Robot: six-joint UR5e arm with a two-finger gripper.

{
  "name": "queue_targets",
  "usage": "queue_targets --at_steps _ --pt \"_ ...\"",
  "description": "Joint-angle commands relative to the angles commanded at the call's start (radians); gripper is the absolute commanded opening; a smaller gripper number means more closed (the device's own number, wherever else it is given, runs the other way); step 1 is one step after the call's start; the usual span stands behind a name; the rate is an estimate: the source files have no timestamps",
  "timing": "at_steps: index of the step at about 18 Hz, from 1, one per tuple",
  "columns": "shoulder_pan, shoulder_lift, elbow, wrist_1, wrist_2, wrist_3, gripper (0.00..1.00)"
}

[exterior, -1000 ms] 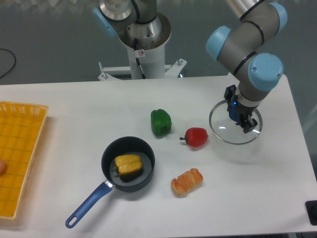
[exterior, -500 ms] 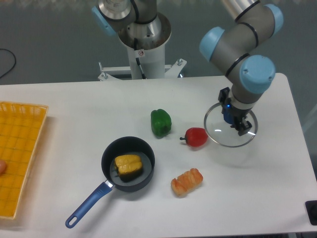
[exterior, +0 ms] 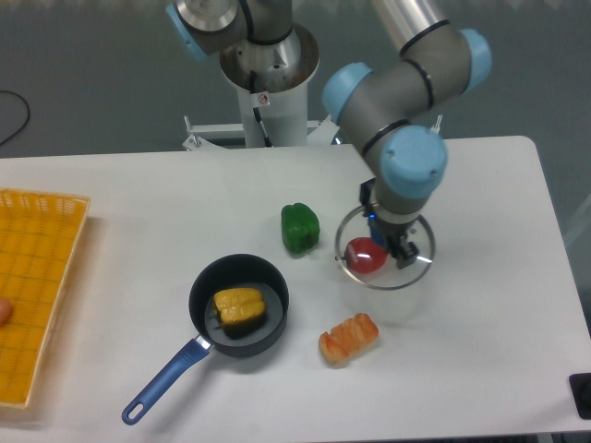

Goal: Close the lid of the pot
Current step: 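Carry the glass lid over toward the blue-handled saucepan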

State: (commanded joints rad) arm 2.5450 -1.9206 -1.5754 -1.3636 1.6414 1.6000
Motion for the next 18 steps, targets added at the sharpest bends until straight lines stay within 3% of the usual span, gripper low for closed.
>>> queue_targets --at_steps 5,18 --pt "-0.040 0.025 0.000 -0.019 -0.066 -0.047 0.63" --pt "-0.186 0.023 0.008 -0.005 -0.103 -0.232 0.63"
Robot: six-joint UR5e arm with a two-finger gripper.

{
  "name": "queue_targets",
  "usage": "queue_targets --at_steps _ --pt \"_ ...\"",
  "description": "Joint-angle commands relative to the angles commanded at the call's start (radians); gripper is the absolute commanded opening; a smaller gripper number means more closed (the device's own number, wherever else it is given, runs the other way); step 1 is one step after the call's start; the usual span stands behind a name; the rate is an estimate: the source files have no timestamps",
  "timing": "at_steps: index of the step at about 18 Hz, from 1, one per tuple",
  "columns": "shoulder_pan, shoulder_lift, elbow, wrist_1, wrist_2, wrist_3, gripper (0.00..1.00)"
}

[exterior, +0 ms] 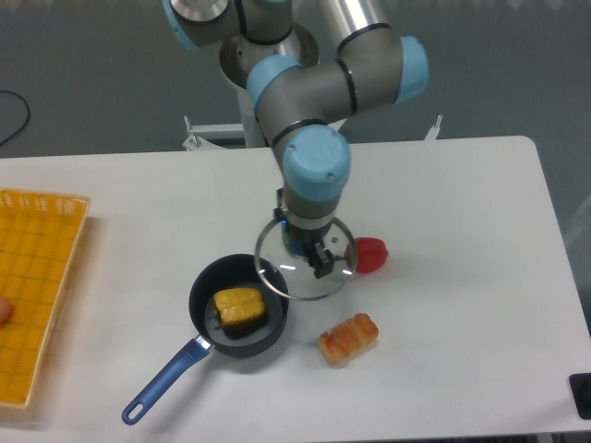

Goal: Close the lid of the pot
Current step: 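Carry the glass lid over toward the blue-handled saucepan, then lower the glass lid down onto the saucepan rim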

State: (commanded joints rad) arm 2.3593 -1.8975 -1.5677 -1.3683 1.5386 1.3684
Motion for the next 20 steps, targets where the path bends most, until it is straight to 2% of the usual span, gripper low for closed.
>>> queue_targets --at_steps 6,20 --pt "-0.037 -0.009 0.014 0.000 0.002 -0.043 0.63" --pt "-0.112 -0.092 0.090 0.000 0.025 -0.138 0.63"
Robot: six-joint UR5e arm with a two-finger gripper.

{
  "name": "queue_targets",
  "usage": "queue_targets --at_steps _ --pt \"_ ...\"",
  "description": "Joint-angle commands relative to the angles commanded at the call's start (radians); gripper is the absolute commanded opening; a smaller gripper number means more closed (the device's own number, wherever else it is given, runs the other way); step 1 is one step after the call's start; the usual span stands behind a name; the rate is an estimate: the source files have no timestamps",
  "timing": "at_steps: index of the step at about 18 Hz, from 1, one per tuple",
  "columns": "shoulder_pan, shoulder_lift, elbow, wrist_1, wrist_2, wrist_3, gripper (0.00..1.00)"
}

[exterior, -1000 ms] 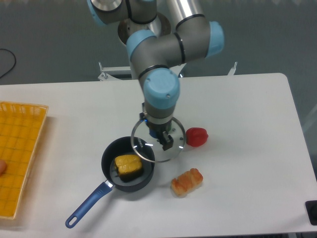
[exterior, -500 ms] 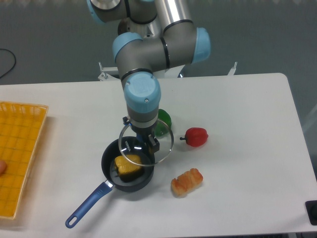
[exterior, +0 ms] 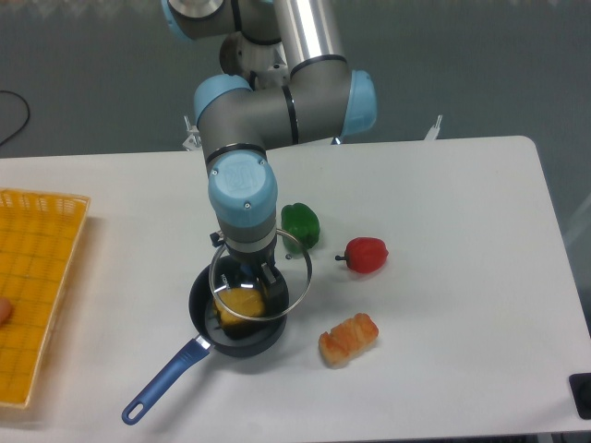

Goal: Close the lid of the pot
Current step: 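Lower the glass lid down onto the saucepan rim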

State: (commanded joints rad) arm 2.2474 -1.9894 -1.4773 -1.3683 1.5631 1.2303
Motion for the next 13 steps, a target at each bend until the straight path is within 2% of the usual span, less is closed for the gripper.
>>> queue_targets --at_steps 5,13 --pt "-0.022 -0.049 0.045 0.000 0.000 -0.038 0.63" --pt "-0.026 -0.066 0.045 0.000 0.000 -0.040 0.63"
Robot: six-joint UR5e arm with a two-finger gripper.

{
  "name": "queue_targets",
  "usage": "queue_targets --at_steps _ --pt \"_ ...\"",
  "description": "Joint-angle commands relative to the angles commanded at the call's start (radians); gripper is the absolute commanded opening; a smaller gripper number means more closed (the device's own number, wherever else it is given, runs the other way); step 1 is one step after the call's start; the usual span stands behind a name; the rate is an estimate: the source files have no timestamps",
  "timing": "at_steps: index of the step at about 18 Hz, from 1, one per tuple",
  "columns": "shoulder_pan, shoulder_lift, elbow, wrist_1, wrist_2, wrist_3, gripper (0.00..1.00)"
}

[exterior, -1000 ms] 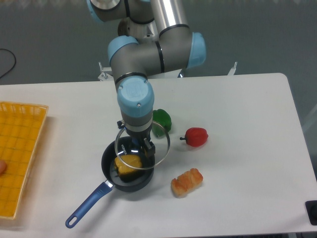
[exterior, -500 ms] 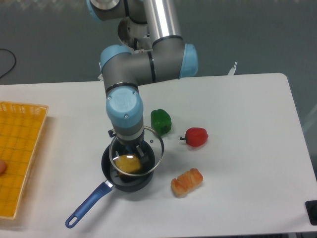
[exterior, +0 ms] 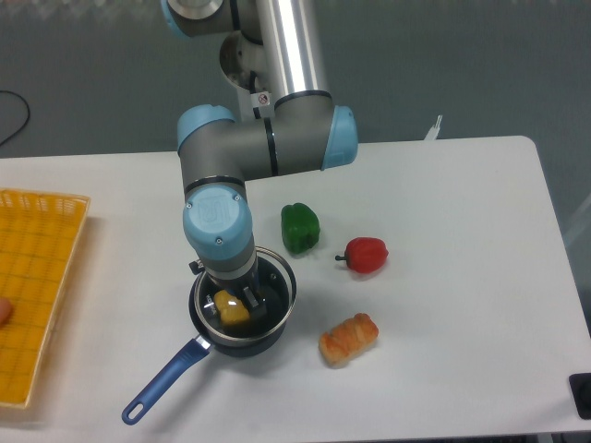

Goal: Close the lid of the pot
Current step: 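Lower the glass lid down onto the saucepan rim, then adjust the lid on the saucepan rim to seat it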

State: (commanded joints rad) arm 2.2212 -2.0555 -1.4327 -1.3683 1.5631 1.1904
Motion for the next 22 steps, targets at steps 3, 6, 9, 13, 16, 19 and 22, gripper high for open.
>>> queue_targets --at_steps 3,6,9,13,16,19,22 --pt "-0.006 -0.017 0.002 0.002 0.012 -0.017 0.63" --pt "-0.012 -0.023 0.002 0.002 0.018 -0.020 0.63" --pt "-0.012 -0.023 0.003 0.002 0.020 -0.020 0.63" --pt "-0.012 -0.023 0.006 0.002 0.018 -0.020 0.63" --pt "-0.012 -0.023 0.009 0.002 0.018 -0.020 0.63" --pt "-0.014 -0.025 0.011 0.002 0.018 -0.021 0.63" --pt "-0.014 -0.026 0.012 0.002 0.015 -0.031 0.63"
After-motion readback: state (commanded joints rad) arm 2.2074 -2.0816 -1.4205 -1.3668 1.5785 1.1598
